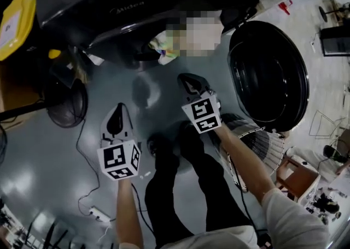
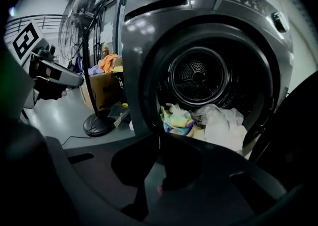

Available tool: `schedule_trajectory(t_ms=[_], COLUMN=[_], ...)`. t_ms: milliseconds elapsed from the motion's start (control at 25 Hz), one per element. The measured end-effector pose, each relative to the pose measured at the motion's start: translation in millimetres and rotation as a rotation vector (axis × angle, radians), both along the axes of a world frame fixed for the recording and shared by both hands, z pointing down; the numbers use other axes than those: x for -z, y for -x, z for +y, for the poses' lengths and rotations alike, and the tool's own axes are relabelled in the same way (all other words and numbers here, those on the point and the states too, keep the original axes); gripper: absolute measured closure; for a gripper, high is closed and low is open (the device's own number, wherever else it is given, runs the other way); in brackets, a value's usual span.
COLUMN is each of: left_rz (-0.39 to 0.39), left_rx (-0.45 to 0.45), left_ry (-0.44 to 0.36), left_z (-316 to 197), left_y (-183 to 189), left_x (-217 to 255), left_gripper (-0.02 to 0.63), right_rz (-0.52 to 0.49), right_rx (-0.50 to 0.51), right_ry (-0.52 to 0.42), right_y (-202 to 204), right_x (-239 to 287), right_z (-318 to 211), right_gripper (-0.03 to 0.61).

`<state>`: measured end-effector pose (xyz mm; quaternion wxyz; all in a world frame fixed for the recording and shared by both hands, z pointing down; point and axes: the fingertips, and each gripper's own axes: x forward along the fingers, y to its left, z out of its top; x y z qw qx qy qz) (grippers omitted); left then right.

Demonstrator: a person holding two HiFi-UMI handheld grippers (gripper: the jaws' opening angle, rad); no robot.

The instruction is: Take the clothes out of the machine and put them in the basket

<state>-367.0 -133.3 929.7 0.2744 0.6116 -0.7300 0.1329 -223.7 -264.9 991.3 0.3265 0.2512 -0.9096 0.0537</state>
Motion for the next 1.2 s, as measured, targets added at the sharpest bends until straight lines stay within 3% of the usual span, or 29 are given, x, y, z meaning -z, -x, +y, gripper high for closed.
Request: schedule_trajectory(t_ms=[120,160,280,400,640,840,960,1040,1200], left_rz=[-0.002,-0.004,-0.011,-0.026,-0.044,-0.042,-0.047,-0.048,-0.043], left_rx=[-0.003,-0.007,-0.016,-0.018,-0.016,-0.019,-0.022,-0.024,-0.019], left_ry=[-0.005,-0.007,-0.015,-0.029,-0.053,-0.057,-0.059,-0.059,-0.073], left_z=[-5,-7,-10,-16,-28,-34,-39,-42,-47], left_y=[2,3,3,7,12,15,19,20,22], left_x=[-28,-35,-50,-63,-82,-95,-99,-101,-100], left_gripper=[0.595,0.595,0.595,0.595,0.595,0.595,0.595,0.595,0.595], right_rz=[-0.009,-0.019,-0.064,-0.121,-0.239,-0.215,-0.257,-0.275,-0.230], right_rx=[0.011,0.016,0.032,0.006,-0.144,-0.166,-0.202,-0.202,-0.160], right_ry=[-0.008,-0.010,-0.030,-0.050,0.020,0.073,0.163,0.204,0.189], right_y=[14,20,38,55,78,86,88,90,91], right_x=[-28,-35,-51,-62,-82,-116,-126,-129,-129], right_z=[-18,-25,-49,-79,-136,-142,-141,-138,-131], right_gripper=[0.552,0.525,0.335,0.231,0.155,0.147,0.160,0.216,0.358])
